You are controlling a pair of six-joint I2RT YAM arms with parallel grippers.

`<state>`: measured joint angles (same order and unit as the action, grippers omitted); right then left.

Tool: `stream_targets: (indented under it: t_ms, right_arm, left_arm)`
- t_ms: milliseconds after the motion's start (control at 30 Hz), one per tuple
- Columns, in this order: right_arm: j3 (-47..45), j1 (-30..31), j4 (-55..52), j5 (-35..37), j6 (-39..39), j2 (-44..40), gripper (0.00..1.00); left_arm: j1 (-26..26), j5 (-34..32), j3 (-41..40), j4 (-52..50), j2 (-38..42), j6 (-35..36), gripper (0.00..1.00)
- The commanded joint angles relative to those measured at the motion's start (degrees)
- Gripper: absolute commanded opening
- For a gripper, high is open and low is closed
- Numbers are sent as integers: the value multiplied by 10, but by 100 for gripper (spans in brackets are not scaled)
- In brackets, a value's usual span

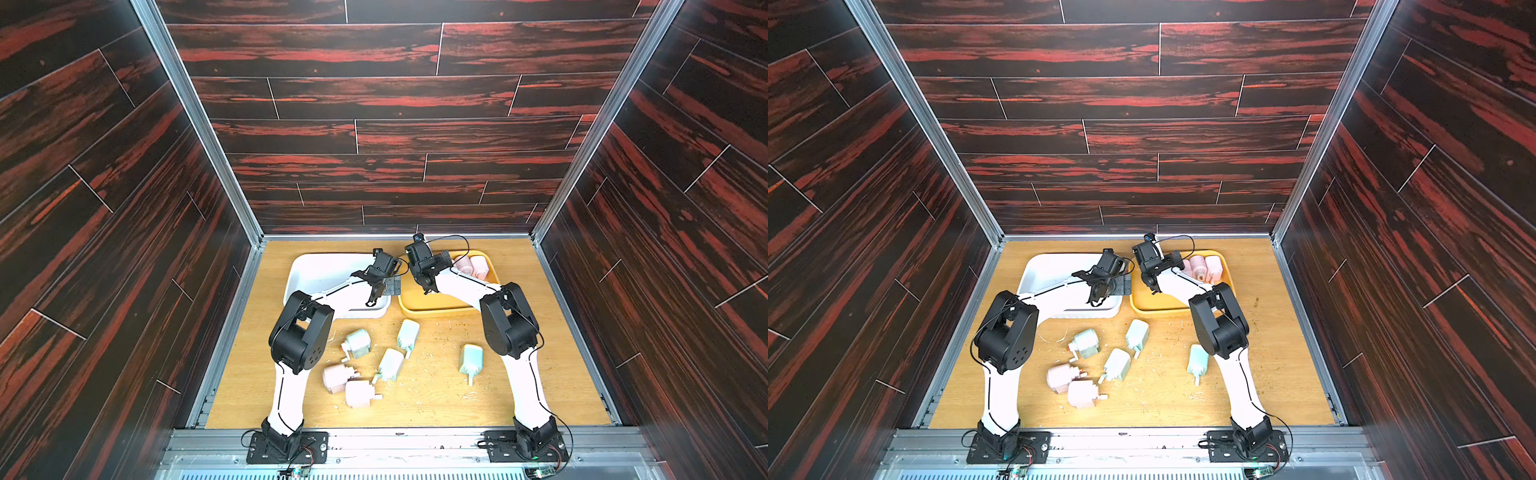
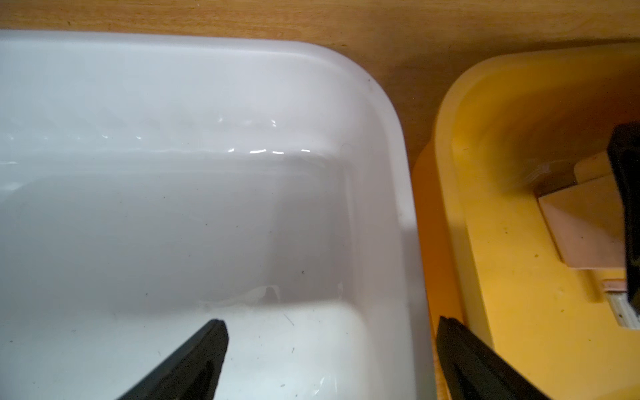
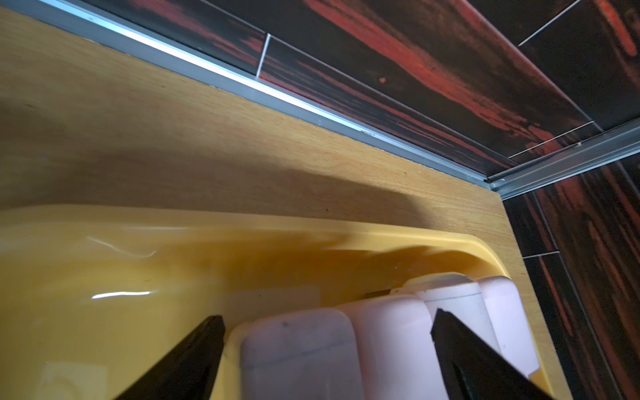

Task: Place the pencil sharpeners by color into the storage box
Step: Place the pencil sharpener in the storage box, then adjust the storage box at the center of the board.

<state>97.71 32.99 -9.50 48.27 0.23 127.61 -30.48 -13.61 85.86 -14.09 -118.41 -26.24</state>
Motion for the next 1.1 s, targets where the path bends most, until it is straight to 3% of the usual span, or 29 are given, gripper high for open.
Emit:
stream_targets:
  t_ms: [0, 200, 500, 700, 1067]
  right_arm:
    - [-33, -2, 20, -19, 22, -60, 99]
    - [-136, -2, 69, -26, 42, -160, 98]
    - [-321, -2, 180, -101, 105, -317, 99]
    - [-354, -1, 130, -106, 139, -367, 98]
    - [-546, 0, 219, -182, 152, -568, 99]
  left_arm:
    - [-1, 21, -11, 8, 45, -25, 100]
    - [-3, 18, -26, 29, 50, -52, 100]
    - [-14, -31, -34, 38, 54, -78, 100]
    - [-20, -38, -43, 54, 69, -82, 100]
    - [-37, -47, -49, 71, 74, -102, 100]
